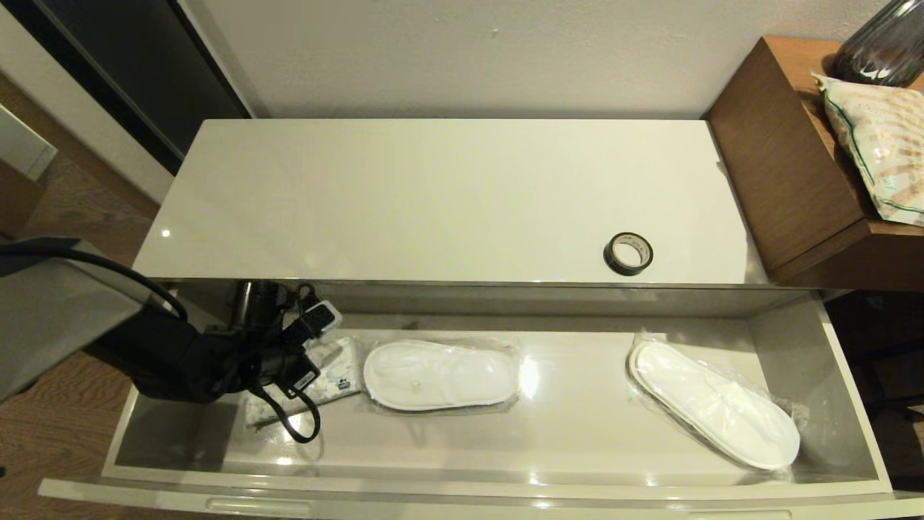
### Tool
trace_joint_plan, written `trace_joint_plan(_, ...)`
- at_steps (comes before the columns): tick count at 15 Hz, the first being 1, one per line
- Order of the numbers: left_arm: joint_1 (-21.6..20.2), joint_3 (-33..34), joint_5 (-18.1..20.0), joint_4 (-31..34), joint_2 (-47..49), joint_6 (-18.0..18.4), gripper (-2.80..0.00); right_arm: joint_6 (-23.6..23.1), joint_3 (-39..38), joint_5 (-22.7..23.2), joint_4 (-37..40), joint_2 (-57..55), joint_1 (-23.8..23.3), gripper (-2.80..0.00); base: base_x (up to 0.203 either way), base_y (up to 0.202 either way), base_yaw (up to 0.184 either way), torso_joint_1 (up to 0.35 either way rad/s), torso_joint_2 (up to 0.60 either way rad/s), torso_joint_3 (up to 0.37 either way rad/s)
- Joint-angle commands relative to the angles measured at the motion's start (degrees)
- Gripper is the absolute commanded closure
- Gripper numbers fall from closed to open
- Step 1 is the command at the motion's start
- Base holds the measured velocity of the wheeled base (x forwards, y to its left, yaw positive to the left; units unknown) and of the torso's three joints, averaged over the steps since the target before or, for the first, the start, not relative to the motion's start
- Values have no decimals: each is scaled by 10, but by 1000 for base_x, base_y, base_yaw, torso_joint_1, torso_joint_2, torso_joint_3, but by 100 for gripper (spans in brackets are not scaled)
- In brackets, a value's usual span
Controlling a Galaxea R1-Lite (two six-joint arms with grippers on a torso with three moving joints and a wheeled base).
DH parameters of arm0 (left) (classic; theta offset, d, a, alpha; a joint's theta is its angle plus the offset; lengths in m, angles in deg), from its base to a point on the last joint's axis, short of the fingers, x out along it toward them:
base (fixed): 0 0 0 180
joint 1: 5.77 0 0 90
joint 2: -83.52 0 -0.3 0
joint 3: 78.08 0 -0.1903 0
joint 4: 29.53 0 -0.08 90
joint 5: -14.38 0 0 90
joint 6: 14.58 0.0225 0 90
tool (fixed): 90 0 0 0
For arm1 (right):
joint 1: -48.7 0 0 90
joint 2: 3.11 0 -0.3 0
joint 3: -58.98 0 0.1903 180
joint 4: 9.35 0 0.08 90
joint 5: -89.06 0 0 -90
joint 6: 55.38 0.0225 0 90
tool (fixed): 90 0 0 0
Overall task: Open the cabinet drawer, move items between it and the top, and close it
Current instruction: Take out the tissue from the drawer
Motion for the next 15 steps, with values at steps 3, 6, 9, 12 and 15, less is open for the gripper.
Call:
trace_joint_plan(3,-9,-9,-1,4,-37,-13,0,0,0,0,0,-1,0,0,0,0,0,0,0,0)
trace_joint_plan(6,-10,0,-5,5,-80,-55,0,0,0,0,0,-1,0,0,0,0,0,0,0,0)
trace_joint_plan(9,-7,-14,-2,2,-90,-62,0,0,0,0,0,-1,0,0,0,0,0,0,0,0)
trace_joint_plan(12,-5,-17,-7,-8,-81,-67,0,0,0,0,0,-1,0,0,0,0,0,0,0,0)
trace_joint_plan(15,-2,-14,7,-30,-60,-85,0,0,0,0,0,-1,0,0,0,0,0,0,0,0)
